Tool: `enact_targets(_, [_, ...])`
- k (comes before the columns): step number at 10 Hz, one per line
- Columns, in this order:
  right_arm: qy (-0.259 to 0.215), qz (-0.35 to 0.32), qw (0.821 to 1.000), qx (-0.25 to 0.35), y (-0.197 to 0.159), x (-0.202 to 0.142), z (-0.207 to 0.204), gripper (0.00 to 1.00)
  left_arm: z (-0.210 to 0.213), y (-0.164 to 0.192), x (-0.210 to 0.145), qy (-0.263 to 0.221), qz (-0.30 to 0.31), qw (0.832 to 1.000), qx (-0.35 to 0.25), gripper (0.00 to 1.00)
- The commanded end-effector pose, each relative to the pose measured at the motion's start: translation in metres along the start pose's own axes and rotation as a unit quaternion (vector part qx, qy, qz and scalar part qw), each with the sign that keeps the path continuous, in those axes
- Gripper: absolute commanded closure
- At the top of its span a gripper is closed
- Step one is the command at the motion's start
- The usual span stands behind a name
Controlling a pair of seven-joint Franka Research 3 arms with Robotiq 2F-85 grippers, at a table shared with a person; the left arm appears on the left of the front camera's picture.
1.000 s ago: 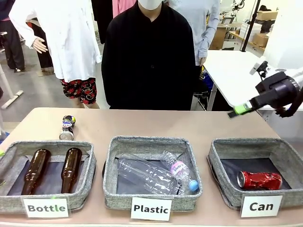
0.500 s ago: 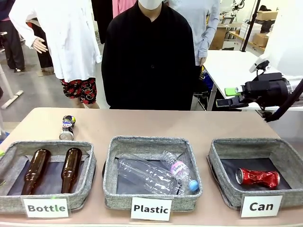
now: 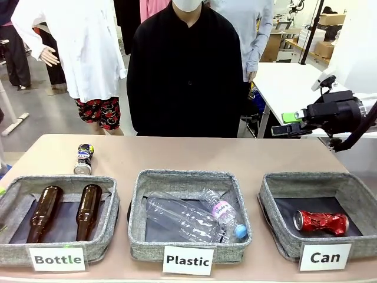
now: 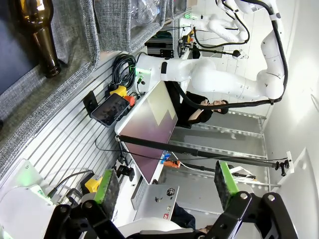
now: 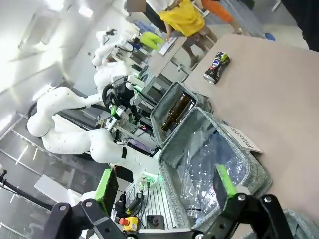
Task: Sort the can waste into the basket.
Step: Pick up the can waste from the table and place it in the right Fabric basket.
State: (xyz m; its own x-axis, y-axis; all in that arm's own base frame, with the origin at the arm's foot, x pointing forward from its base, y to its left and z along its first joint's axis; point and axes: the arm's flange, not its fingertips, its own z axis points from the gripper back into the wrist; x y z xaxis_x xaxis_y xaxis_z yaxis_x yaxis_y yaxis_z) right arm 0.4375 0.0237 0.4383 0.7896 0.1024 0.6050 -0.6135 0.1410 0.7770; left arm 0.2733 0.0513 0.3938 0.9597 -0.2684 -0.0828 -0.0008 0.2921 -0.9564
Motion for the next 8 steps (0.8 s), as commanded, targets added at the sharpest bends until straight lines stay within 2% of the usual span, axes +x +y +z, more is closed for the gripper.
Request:
enact_targets(1, [0.003,0.002,1.000,0.001,0.003,0.004,0.002,0.00,-0.001,0.001,-0.004,0.001,-0.005,1.000,-0.001,0.00])
enact_targets(6, [0.003,0.002,1.000,0.001,0.003,0.004,0.002,0.00,0.000,0.000,0.000,0.000,0.000,1.000,0.000,0.00])
enact_targets(7, [0.003,0.002,1.000,0.001,0.003,0.004,0.002,0.00,0.009,-0.031,-0.002,-0.096,-0.002,0.991,0.089,0.00])
enact_targets(8, [0.003,0.002,1.000,0.001,0.003,0.004,0.002,0.00,0.009,-0.060,0.016,-0.126,0.013,0.979,0.159,0.00])
